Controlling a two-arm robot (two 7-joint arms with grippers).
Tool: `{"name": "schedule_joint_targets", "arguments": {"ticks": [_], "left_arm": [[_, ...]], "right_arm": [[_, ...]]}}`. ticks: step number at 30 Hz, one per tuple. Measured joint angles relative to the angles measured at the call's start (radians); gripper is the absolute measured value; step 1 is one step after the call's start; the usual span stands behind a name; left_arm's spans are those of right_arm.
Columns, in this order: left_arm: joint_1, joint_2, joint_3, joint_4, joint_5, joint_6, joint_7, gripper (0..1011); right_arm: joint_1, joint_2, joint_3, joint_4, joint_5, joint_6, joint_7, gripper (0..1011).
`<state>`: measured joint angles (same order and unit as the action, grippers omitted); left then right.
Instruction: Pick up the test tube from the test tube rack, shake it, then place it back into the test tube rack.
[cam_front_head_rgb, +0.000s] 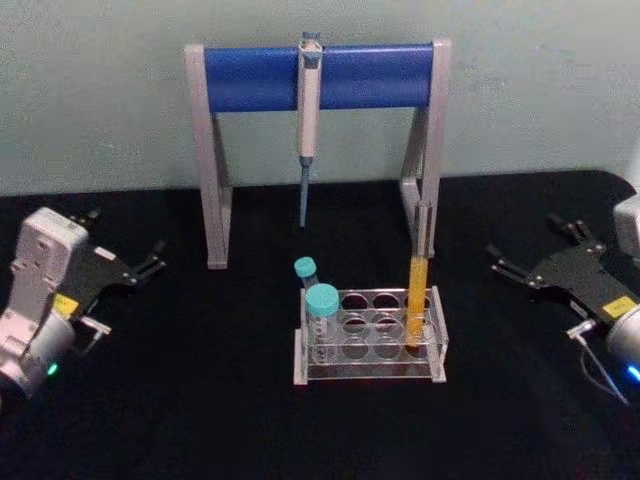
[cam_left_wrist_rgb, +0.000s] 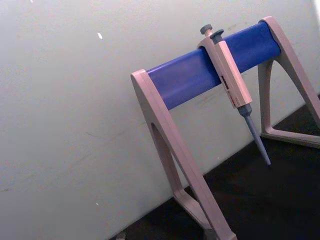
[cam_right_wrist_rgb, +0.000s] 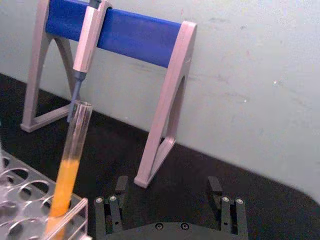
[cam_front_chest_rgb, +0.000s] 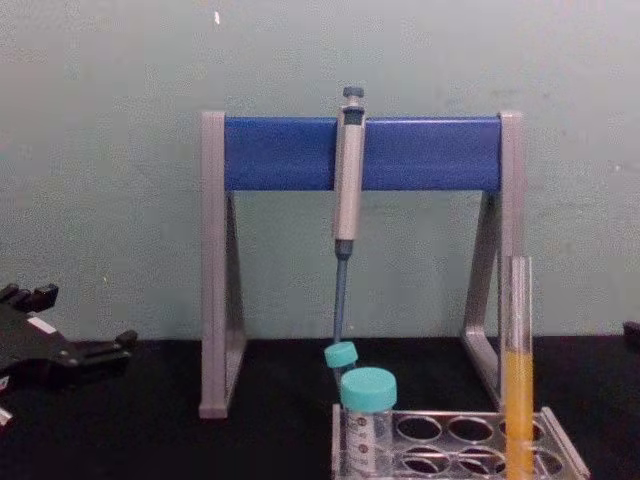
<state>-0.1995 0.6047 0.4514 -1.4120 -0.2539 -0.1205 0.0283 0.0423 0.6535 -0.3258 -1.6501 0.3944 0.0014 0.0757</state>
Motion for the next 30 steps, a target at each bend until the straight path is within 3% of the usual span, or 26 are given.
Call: {"name": "schedule_joint_targets", "arguments": {"ticks": [7, 12, 30], "left_arm": [[0.000, 0.000, 0.000, 0.000, 0.000, 0.000, 0.000, 1001], [0.000, 0.000, 0.000, 0.000, 0.000, 0.000, 0.000, 1001], [0.000, 0.000, 0.000, 0.000, 0.000, 0.000, 0.000, 1001]], "right_arm": [[-0.074, 0.017, 0.050, -0.059, 0.068, 0.029, 0.044, 1000], [-0.096, 0.016, 0.059, -0.077, 0.092, 0.044, 0.080, 1000], [-0.020, -0.078, -0.003, -0.053, 0.061, 0.108, 0.171, 1000]]}}
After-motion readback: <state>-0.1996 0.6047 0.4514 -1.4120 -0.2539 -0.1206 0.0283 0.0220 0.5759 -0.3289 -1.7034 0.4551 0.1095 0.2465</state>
